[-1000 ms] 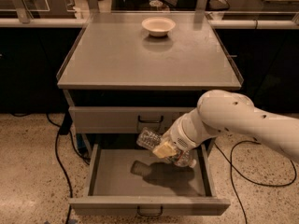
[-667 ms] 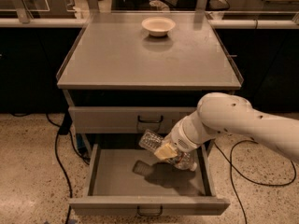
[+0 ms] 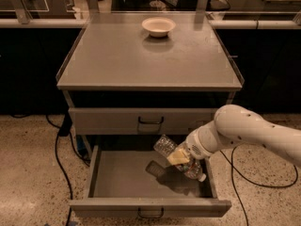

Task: Place water bottle into middle drawer

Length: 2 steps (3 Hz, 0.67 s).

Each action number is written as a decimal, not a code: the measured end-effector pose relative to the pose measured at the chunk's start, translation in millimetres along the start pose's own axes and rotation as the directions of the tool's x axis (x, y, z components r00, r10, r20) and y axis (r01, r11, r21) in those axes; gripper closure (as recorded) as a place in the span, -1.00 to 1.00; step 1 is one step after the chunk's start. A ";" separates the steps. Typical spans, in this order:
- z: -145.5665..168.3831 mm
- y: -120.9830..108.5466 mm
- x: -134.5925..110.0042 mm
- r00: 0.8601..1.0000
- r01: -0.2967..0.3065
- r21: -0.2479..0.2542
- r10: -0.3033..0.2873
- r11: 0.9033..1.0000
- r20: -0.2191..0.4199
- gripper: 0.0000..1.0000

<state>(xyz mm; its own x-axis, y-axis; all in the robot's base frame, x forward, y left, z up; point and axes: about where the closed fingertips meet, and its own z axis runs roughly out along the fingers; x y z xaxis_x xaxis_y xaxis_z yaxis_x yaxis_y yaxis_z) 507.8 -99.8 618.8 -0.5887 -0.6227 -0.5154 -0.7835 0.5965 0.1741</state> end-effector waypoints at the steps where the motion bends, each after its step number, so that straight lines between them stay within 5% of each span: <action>1: 8.8 -18.9 14.6 0.999 -0.053 -0.016 0.054 0.998 0.011 1.00; 2: 23.2 -29.5 20.2 0.997 -0.071 -0.045 0.071 0.996 0.007 1.00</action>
Offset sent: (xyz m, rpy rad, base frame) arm 0.0322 -0.0103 -0.0663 0.0757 0.1152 -0.0011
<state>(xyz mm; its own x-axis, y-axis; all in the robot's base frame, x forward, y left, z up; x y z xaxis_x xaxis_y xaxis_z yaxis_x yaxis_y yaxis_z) 523.7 -118.2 583.8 -0.6416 -0.5754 -0.5072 -0.7481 0.6156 0.2479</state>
